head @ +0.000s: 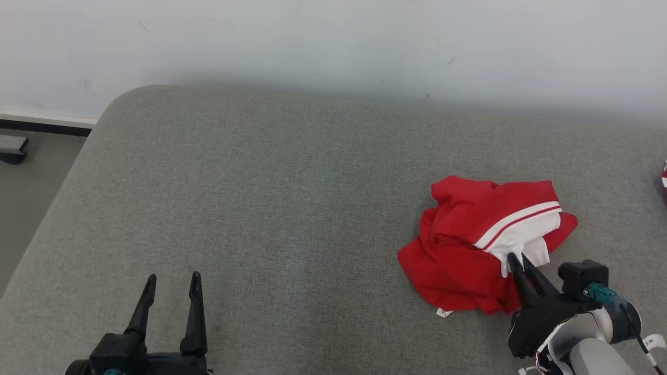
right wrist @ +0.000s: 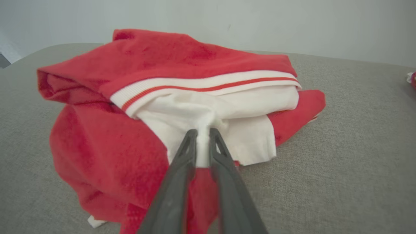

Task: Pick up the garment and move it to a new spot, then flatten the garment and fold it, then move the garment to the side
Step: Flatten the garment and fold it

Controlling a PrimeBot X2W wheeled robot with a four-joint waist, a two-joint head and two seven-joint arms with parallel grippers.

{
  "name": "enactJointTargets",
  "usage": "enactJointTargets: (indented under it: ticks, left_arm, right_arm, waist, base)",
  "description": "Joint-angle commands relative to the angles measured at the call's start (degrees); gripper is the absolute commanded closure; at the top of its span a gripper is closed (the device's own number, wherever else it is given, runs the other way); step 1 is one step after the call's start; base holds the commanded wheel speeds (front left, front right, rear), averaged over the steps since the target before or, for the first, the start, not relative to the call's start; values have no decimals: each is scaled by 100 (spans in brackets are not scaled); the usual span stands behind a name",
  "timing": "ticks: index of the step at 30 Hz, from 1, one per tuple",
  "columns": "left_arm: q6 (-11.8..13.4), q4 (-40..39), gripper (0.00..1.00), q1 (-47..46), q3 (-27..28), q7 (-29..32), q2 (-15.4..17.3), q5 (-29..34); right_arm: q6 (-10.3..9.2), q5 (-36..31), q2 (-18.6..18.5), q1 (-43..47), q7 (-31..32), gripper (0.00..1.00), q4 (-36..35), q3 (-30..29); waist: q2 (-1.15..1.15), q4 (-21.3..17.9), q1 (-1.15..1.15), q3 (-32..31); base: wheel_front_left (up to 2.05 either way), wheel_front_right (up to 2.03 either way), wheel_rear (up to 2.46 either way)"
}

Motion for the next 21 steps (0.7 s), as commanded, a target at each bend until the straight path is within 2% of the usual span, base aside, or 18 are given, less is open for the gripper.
enactJointTargets:
  ticks: [1, 6, 11, 16, 21]
  left_arm:
    - [-26, 11, 0, -65, 14, -17, -7, -3]
    - [-37, 64, 0, 8, 75, -17, -21, 23]
    - [-49, 77, 0, 35, 112, -18, -28, 20]
    - [-79, 82, 0, 70, 83, -17, -35, 8]
    - [-85, 99, 0, 6, 5, -17, -37, -11]
  right_arm:
    - [-15, 33, -33, -89, -76, 100, 47, 31]
    - [-15, 76, -109, -243, -553, 100, 32, 20]
    - [-15, 92, -207, 31, -858, 100, -391, -340]
    - [-15, 8, -258, 696, -765, 100, -1044, -893]
    - [-15, -97, 0, 1493, -448, 100, -1624, -1498]
  waist:
    - [0, 37, -1, 38]
    - [0, -67, -1, -50]
    - [0, -281, -1, -142]
    - [0, -507, -1, -121]
    - [0, -653, -1, -29]
  base:
    - [0, 0, 0]
    - [0, 0, 0]
    - [0, 0, 0]
    - [0, 0, 0]
    - [0, 0, 0]
